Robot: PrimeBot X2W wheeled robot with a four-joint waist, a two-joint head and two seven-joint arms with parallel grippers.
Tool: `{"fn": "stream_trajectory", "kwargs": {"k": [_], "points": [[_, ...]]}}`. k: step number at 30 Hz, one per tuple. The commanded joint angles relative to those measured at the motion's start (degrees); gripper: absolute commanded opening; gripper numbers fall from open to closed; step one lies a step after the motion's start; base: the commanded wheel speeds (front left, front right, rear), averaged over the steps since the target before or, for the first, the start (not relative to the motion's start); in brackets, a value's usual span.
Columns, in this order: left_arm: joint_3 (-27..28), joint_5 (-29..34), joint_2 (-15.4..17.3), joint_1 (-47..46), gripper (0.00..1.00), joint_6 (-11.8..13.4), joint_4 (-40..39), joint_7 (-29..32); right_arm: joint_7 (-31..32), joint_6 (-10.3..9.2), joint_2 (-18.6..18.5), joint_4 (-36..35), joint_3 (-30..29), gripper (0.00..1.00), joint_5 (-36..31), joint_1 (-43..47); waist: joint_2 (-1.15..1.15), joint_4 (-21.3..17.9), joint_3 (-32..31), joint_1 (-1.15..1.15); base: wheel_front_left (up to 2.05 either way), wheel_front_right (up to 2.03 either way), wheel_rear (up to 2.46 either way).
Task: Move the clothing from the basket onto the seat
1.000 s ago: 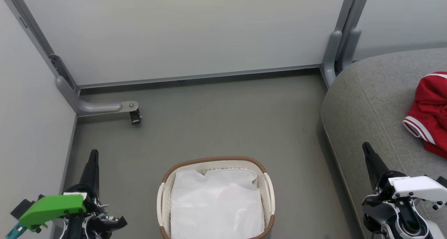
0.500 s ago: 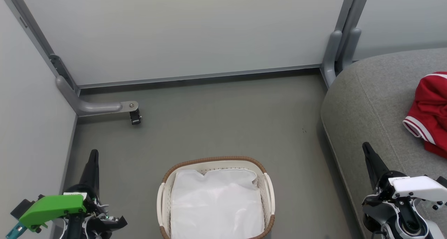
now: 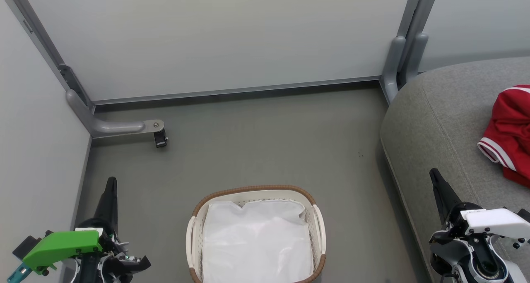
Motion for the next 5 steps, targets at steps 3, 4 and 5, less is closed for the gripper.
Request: {"fn": "stream_trajectory", "kwargs": {"k": [3,4,5], "points": [[0.1,-0.2,0.4,-0.6,0.00,-0.3,-0.1,0.2,0.1,-0.03,-0.3,-0.2,-0.1,0.00,0.2,0.6,0.00,0.0,0.0,0.00,0.00,0.00,0.00],[0.1,-0.2,0.4,-0.6,0.00,-0.3,-0.1,0.2,0.1,-0.03,-0.3,-0.2,-0.1,0.00,0.2,0.6,0.00,0.0,0.0,0.00,0.00,0.00,0.00],[0.1,-0.2,0.4,-0.6,0.00,-0.3,-0.1,0.2,0.1,-0.03,-0.3,-0.2,-0.1,0.00,0.2,0.6,0.00,0.0,0.0,0.00,0.00,0.00,0.00]]}}
